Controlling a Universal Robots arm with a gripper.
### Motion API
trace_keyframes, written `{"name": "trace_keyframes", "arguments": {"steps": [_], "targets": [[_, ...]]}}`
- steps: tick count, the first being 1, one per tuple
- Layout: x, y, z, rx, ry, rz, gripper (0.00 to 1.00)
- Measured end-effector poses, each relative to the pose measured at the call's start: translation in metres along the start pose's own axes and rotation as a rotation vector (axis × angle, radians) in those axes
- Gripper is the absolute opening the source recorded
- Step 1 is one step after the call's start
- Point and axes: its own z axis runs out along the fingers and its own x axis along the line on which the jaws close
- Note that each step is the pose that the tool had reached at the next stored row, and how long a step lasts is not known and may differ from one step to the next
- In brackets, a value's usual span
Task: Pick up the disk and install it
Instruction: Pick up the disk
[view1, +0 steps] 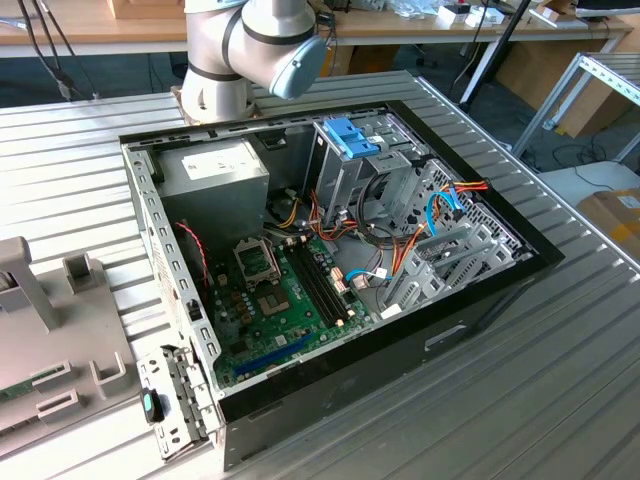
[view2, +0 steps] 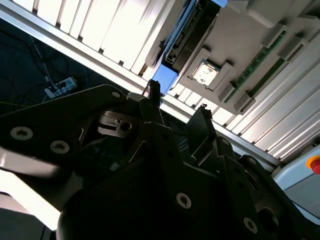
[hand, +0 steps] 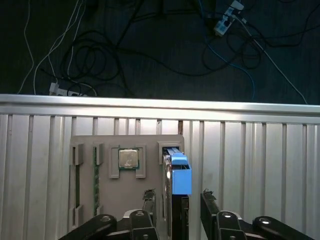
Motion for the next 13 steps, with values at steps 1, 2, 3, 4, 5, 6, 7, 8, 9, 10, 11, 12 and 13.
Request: {"name": "trace_keyframes", "arguments": {"steps": [1,2,3,4,5,6,7,8,9,10,11,12,13], "targets": [[0.0,-0.0001,0.0006,0.0002,-0.0001,0.0,0.48],[0.0,-0.0001,0.002,0.0002,-0.0004,0.0,0.48],[0.0002,-0.0003,0.0083,0.0,-0.0006,0.0,0.48],[0.0003,-0.0005,0.0134,-0.0001,-0.0006,0.0,0.48],[0.0004,-0.0011,0.0203,0.0,-0.0006,0.0,0.48],[0.0006,-0.0027,0.0253,-0.0002,-0.0005,0.0,0.48],[0.0006,-0.0035,0.0284,-0.0002,-0.0006,0.0,0.48],[0.0007,-0.0038,0.0308,-0.0002,-0.0007,0.0,0.48],[0.0007,-0.004,0.0328,-0.0002,-0.0007,0.0,0.48],[0.0008,-0.0041,0.036,-0.0002,-0.0007,0.0,0.48],[0.0008,-0.0037,0.0362,-0.0005,-0.0005,0.0,0.48],[0.0008,-0.001,0.0384,0.0019,-0.0006,0.0,0.48],[0.0007,0.0014,0.0404,0.0056,-0.0004,0.0,0.48]]}}
